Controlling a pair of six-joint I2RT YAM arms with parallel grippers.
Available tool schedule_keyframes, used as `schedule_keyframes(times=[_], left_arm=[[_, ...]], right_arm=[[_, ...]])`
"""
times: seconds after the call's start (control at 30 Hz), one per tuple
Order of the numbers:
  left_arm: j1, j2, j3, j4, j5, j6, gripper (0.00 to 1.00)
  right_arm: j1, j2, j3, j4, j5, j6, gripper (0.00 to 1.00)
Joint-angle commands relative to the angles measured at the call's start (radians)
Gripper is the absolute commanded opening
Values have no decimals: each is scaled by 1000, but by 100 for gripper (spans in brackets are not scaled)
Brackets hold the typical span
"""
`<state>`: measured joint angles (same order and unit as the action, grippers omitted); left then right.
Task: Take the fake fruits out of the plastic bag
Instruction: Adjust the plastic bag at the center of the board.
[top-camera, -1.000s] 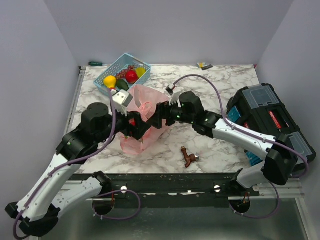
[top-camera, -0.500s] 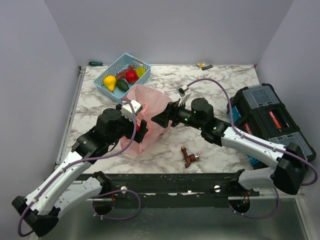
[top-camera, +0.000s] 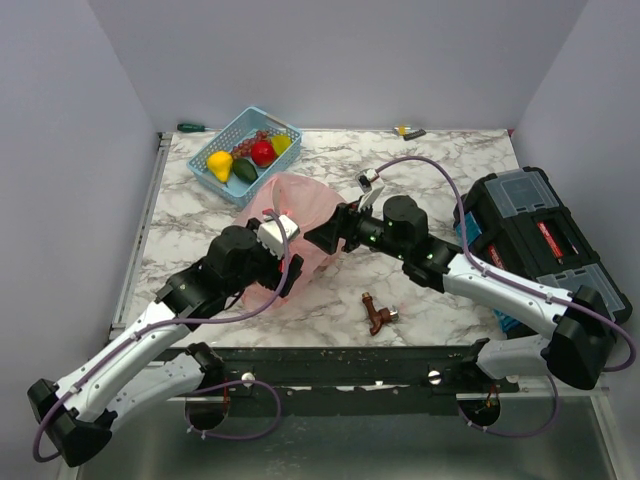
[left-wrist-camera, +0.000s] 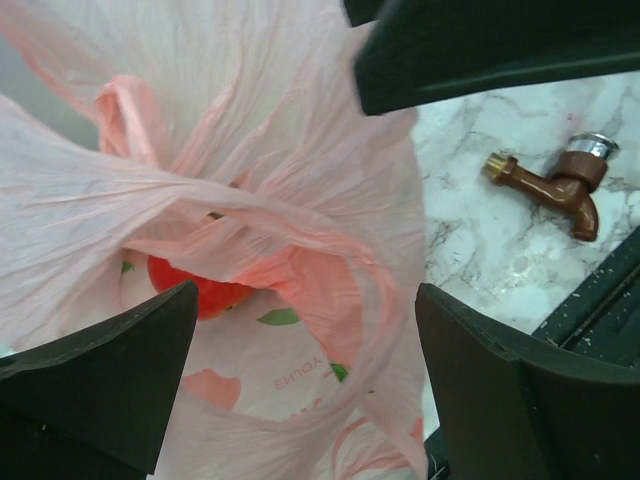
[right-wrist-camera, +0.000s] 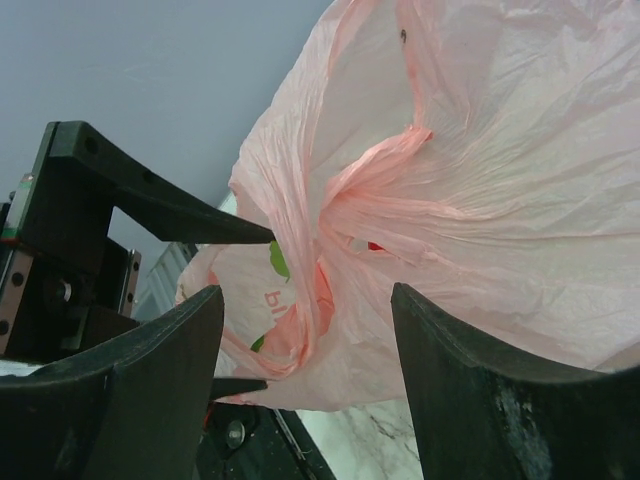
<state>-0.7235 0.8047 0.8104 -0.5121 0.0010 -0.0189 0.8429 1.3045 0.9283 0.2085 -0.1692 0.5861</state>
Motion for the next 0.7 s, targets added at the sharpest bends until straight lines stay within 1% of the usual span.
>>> schedule_keyframes(times=[0.0,0.1,0.2,0.27,0.3,0.37,0.47,0.53,0.67], left_arm=[[-76,-29,-20,38,-44,59,89],[-129,-40,-34,42,-177,84,89],[-139,-63,-54,74,-252,100,90],[-142,-67,-59,85,-283,102,97],[-149,-66,-69,97,-295,110,98],[-175,-48,-84,113,-351,135,99],[-218,-9,-87,131,-493,152,99],[-224,-15,-89,138,-498,153,99],[-225,-82,-139,179,-381,171,99]], right_arm=[[4,-15,-6,5,24,-8,71],[4,-29,-36,30,20,10,71],[4,-33,-37,22,14,10,71],[4,-30,-35,23,15,4,71],[4,-28,-32,24,16,4,71],[4,-24,-26,24,10,11,71],[4,-20,-34,51,-15,21,71],[4,-15,-42,67,-25,36,71],[4,-3,-45,75,-61,56,71]])
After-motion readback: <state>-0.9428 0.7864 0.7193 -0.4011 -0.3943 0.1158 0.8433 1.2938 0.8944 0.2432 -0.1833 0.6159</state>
